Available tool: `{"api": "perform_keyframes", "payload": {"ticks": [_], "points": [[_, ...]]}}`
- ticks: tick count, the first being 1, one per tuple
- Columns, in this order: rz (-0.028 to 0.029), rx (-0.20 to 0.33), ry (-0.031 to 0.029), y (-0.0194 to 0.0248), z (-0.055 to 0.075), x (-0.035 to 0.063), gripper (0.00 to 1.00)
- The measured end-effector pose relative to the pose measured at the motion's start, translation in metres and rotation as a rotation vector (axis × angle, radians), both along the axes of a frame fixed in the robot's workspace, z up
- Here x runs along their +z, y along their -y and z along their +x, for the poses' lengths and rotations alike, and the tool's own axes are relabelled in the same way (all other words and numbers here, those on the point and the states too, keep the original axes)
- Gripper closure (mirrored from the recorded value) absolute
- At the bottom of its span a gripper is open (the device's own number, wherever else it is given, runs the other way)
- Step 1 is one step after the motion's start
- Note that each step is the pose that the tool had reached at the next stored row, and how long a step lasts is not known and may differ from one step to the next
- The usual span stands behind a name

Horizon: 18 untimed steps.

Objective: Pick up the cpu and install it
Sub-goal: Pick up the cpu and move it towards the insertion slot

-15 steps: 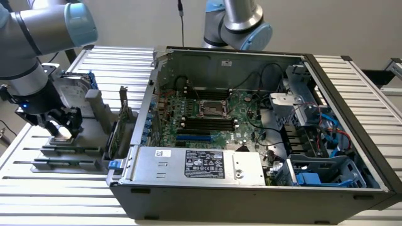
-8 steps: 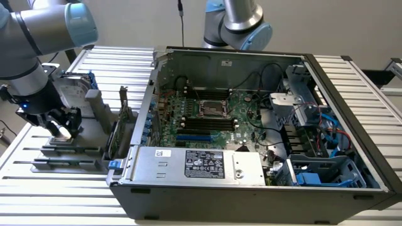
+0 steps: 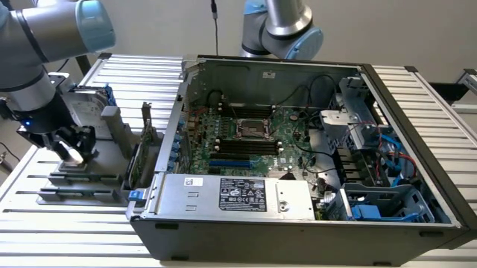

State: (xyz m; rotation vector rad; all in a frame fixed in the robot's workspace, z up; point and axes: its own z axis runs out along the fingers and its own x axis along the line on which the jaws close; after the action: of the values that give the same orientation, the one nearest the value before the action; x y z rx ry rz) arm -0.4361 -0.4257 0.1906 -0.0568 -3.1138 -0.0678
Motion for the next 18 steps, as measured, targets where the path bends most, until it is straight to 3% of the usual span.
{"api": "perform_keyframes", "payload": {"ticks": [3, 18], "points": [[0.0, 0.0, -0.0001, 0.0, 0.0, 0.0092, 0.45], [0.0, 0.002, -0.0007, -0.0009, 0.002, 0.0774, 0.45]]}}
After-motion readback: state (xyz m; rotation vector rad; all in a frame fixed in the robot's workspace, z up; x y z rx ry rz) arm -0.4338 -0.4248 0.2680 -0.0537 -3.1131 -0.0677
